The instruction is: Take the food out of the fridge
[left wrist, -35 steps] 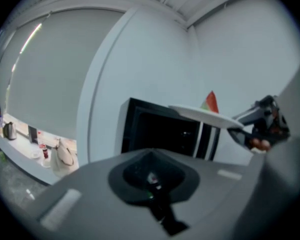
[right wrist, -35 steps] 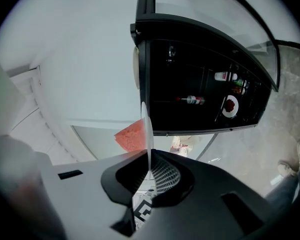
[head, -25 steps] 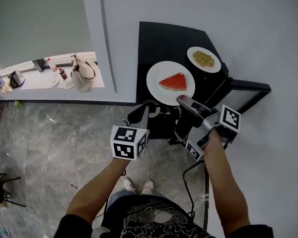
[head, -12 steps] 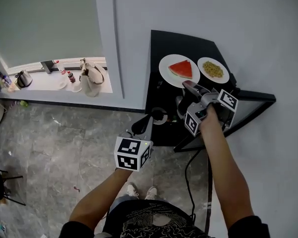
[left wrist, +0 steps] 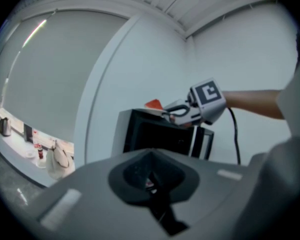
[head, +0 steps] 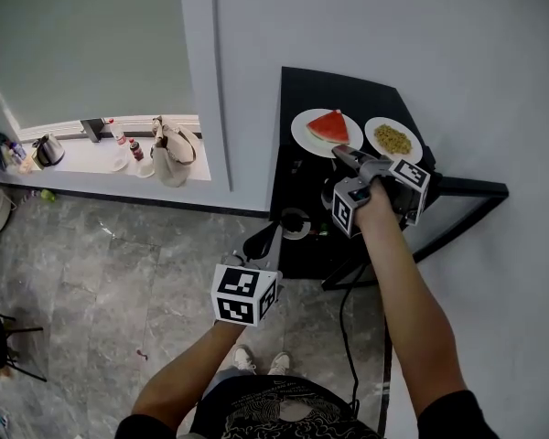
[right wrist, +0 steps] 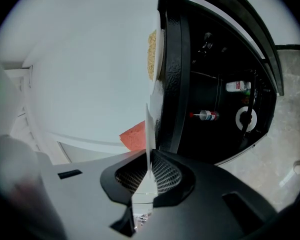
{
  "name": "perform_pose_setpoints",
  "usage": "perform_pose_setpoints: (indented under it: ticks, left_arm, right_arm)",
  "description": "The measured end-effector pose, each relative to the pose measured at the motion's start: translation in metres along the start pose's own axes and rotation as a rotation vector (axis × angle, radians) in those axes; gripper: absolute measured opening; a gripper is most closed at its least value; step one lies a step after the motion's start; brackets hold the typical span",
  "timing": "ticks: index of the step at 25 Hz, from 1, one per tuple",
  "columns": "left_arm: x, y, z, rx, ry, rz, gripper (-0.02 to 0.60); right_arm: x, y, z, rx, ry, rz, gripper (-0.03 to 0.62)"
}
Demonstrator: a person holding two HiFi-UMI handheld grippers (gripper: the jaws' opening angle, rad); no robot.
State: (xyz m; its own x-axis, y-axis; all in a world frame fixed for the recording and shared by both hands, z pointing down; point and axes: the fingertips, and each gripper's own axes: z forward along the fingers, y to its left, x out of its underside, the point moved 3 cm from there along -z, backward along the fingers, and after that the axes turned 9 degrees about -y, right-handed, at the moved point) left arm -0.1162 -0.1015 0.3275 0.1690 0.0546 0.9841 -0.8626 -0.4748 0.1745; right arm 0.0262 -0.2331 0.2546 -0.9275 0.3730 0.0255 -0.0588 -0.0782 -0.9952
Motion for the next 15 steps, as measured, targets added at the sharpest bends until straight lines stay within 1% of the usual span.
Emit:
perform_pose_setpoints:
  ticks: [4, 7, 11, 12, 15]
  left_arm:
    - [0.001, -0.006, 0.0, -0.001, -0.001, -0.006, 0.002]
    - [0.005, -0.008, 0.004, 0.001, -0.003, -0.009, 0.002]
    - [0.005, -0.006, 0.006, 0.002, -0.002, -0.012, 0.002]
    - [0.004, -0.005, 0.007, 0.002, -0.003, -0.011, 0.002]
    - [0.006, -0.005, 0.011, 0.001, -0.001, -0.013, 0.002]
  right_arm:
    - [0.0, 0.0, -0.003, 0.018, -0.019, 0.003, 0.013]
    - [-0.002, 0.0, -0.002, 0.013, -0.025, -0.001, 0.017]
    - [0.001, 0.004, -0.001, -0.003, 0.002, -0.017, 0.052]
    - [0.002, 0.006, -0.001, -0.006, 0.008, -0.024, 0.073]
    - [0.0, 0.007, 0.002, -0.018, 0.017, -0.041, 0.078]
